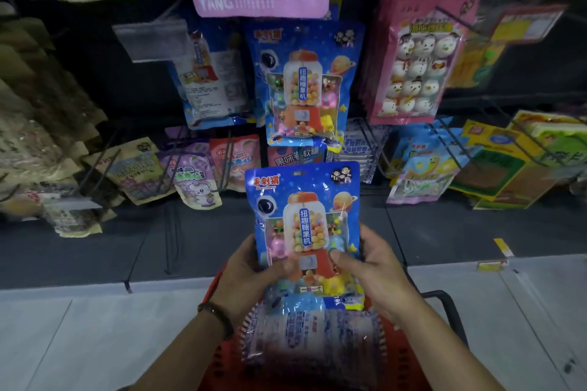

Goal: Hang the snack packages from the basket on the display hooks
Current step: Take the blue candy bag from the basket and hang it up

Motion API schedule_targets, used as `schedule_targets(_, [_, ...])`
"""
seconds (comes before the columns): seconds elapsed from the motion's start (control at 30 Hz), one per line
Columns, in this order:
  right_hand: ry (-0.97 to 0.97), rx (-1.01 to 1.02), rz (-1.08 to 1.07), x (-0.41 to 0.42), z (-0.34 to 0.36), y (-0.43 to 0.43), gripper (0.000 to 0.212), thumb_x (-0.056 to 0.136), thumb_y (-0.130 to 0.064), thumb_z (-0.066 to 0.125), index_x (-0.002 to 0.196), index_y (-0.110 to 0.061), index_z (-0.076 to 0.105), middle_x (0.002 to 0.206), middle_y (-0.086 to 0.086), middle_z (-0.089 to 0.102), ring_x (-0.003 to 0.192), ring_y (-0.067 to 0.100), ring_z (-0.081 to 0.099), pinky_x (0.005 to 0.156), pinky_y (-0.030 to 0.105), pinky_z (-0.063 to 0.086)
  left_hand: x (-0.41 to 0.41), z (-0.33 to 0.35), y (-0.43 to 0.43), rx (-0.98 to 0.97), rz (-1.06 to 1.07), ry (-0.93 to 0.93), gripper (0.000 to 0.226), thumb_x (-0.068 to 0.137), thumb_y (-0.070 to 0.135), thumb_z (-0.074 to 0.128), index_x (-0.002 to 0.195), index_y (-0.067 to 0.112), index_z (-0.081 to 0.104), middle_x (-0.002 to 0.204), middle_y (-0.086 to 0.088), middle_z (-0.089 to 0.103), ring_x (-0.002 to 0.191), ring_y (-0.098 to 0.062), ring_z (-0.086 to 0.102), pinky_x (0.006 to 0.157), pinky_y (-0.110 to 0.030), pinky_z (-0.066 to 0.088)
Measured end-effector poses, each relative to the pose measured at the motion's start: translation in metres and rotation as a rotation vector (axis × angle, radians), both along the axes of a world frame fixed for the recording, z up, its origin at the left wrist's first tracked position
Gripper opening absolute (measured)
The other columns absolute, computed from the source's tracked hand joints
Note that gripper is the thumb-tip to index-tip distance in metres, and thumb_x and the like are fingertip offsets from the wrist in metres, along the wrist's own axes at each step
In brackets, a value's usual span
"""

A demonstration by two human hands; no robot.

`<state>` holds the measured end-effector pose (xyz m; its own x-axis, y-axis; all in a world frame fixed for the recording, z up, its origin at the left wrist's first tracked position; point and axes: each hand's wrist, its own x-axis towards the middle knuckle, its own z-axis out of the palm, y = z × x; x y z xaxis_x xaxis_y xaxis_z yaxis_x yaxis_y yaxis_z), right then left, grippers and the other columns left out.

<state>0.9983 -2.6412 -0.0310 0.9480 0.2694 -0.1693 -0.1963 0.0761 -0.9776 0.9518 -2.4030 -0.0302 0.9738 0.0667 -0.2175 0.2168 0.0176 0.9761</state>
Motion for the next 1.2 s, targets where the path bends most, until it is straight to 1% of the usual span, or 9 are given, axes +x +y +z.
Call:
schedule_targets(0.07, [-0.063, -0.008, -0.019, 0.007, 0.01, 0.002, 0.041, 0.095, 0.003, 0.072, 0.13, -0.016, 0.068, 0.12, 0.008, 0.079, 0.111, 0.028, 0.076, 0.088, 0.037, 0.063, 0.005, 0.008, -0.002, 0.04, -0.022, -0.027, 0.048, 0.083, 0.016, 0.082, 0.128, 0.015, 0.066, 0.121, -0.001, 0.078, 0.113, -0.023, 0.075, 0.094, -0.037, 0.061])
schedule_targets(0.2, [-0.22, -0.115, -0.005, 0.031, 0.044, 0.004, 0.036, 0.098, -0.005, 0.072, 0.13, -0.021, 0.069, 0.115, -0.005, 0.08, 0.103, 0.011, 0.076, 0.082, 0.023, 0.058, 0.033, 0.034, -0.002, 0.093, 0.041, -0.103, 0.037, 0.087, 0.017, 0.079, 0.123, 0.018, 0.069, 0.115, -0.001, 0.08, 0.109, -0.024, 0.076, 0.091, -0.039, 0.061])
schedule_targets(0.37, [-0.348, -0.206, 0.03, 0.076, 0.08, 0.008, 0.044, 0.099, -0.017, 0.073, 0.14, -0.03, 0.063, 0.124, -0.013, 0.076, 0.114, 0.007, 0.073, 0.093, 0.03, 0.059, 0.069, 0.068, -0.004, 0.149, 0.111, -0.173, 0.025, 0.093, 0.018, 0.077, 0.117, 0.022, 0.071, 0.109, -0.006, 0.08, 0.1, -0.036, 0.076, 0.087, -0.061, 0.06])
schedule_targets(0.43, [-0.362, -0.189, 0.028, 0.091, 0.084, 0.007, 0.04, 0.099, -0.016, 0.074, 0.135, -0.031, 0.064, 0.122, -0.011, 0.077, 0.113, 0.008, 0.073, 0.095, 0.033, 0.061, 0.082, 0.077, -0.007, 0.149, 0.123, -0.201, 0.026, 0.095, 0.013, 0.074, 0.118, 0.023, 0.069, 0.107, -0.005, 0.081, 0.096, -0.034, 0.077, 0.081, -0.054, 0.064])
schedule_targets(0.57, [-0.371, -0.139, 0.035, 0.1, 0.072, 0.004, 0.032, 0.1, -0.011, 0.07, 0.127, -0.028, 0.067, 0.118, -0.009, 0.079, 0.11, 0.009, 0.075, 0.091, 0.029, 0.061, 0.101, 0.091, -0.012, 0.122, 0.134, -0.248, 0.025, 0.096, 0.001, 0.069, 0.112, 0.02, 0.067, 0.095, 0.0, 0.082, 0.08, -0.015, 0.079, 0.059, -0.018, 0.057])
schedule_targets(0.7, [-0.384, -0.059, -0.045, 0.102, 0.068, 0.004, 0.033, 0.102, -0.007, 0.067, 0.127, -0.028, 0.068, 0.118, -0.006, 0.08, 0.111, 0.012, 0.075, 0.096, 0.033, 0.061, 0.115, 0.098, -0.013, 0.158, 0.119, -0.281, 0.031, 0.095, 0.006, 0.072, 0.115, 0.03, 0.067, 0.108, 0.004, 0.081, 0.098, -0.017, 0.079, 0.076, -0.028, 0.061])
schedule_targets(0.9, [-0.418, -0.066, -0.088, 0.104, 0.072, 0.01, 0.033, 0.104, -0.01, 0.065, 0.133, -0.025, 0.066, 0.117, -0.005, 0.08, 0.109, 0.013, 0.075, 0.098, 0.04, 0.06, 0.119, 0.105, -0.012, 0.11, 0.128, -0.277, 0.026, 0.096, 0.007, 0.07, 0.119, 0.019, 0.064, 0.099, -0.011, 0.081, 0.074, -0.015, 0.077, 0.053, -0.016, 0.052])
schedule_targets(1.07, [-0.434, -0.073, -0.091, 0.104, 0.071, 0.018, 0.032, 0.105, -0.011, 0.063, 0.13, -0.031, 0.067, 0.115, -0.002, 0.079, 0.109, 0.017, 0.074, 0.102, 0.048, 0.057, 0.121, 0.107, -0.007, 0.109, 0.135, -0.277, 0.026, 0.096, 0.011, 0.072, 0.119, 0.022, 0.066, 0.102, -0.007, 0.082, 0.082, -0.021, 0.078, 0.058, -0.018, 0.054])
schedule_targets(1.2, [-0.435, -0.096, -0.115, 0.109, 0.071, 0.022, 0.027, 0.106, -0.014, 0.062, 0.127, -0.029, 0.068, 0.103, -0.007, 0.078, 0.09, 0.008, 0.071, 0.086, 0.037, 0.056, 0.127, 0.107, -0.007, 0.09, 0.154, -0.26, 0.023, 0.097, 0.011, 0.071, 0.117, 0.02, 0.067, 0.096, -0.007, 0.081, 0.069, -0.013, 0.076, 0.055, -0.019, 0.053])
